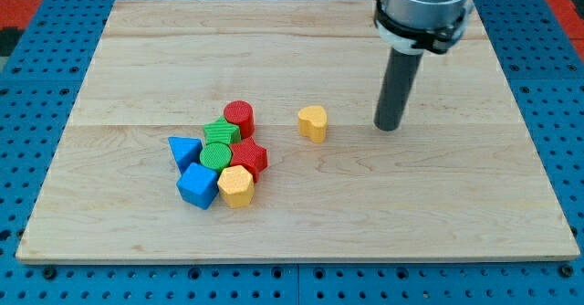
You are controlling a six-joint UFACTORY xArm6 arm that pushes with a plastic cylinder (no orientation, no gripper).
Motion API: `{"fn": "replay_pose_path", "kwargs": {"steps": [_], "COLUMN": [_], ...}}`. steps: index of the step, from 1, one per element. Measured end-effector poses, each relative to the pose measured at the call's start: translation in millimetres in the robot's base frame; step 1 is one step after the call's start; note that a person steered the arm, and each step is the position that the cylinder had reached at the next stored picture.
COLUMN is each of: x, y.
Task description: Push the yellow heart into the red star
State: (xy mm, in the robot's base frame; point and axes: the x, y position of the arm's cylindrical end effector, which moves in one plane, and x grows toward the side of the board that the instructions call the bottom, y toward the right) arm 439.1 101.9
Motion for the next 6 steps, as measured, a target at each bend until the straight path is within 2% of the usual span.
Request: {"fn": "replay_pose_path", "kwargs": {"steps": [1, 2, 3, 4, 5, 6], "x": [30.1, 33.3, 13.3, -23.6, -15.2, 13.2], "y": [-65.9, -108.0, -69.3, -65.6, -127.0, -154.4]}}
